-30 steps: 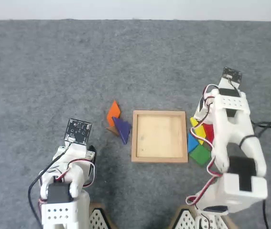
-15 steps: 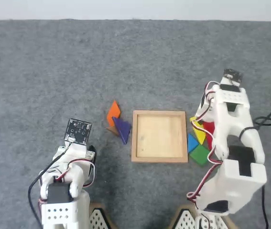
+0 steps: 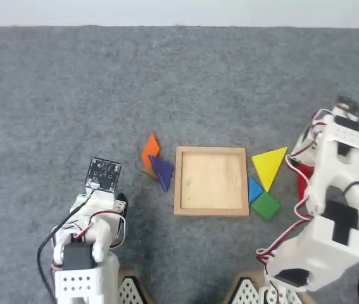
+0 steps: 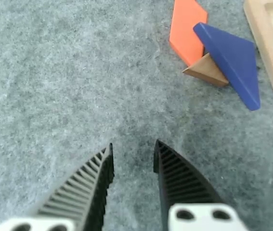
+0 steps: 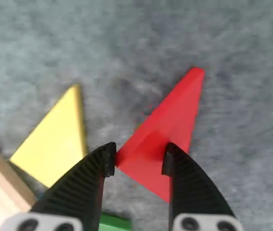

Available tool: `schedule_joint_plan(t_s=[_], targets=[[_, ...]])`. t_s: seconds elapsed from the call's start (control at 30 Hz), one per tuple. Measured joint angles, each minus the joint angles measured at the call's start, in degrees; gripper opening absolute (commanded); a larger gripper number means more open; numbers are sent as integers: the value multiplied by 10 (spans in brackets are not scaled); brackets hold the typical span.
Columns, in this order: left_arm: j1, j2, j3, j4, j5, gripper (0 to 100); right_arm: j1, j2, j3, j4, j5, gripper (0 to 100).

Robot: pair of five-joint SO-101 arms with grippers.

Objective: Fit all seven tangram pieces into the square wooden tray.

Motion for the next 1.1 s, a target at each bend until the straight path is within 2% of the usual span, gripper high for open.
schedule_joint_plan(t_s=[0.2, 0.43, 0.7, 0.87, 1.1], targets=[[0, 0, 0, 0, 0, 133, 36, 0, 0, 2, 10, 2], [0, 0, 0, 0, 0, 133, 47, -1, -15, 25, 50, 7], [0, 0, 0, 0, 0, 133, 75, 14, -102, 130, 58, 7], [0, 0, 0, 0, 0, 133, 122, 6, -99, 139, 73, 7], [0, 0, 0, 0, 0, 133, 145, 2, -76, 130, 120, 20]])
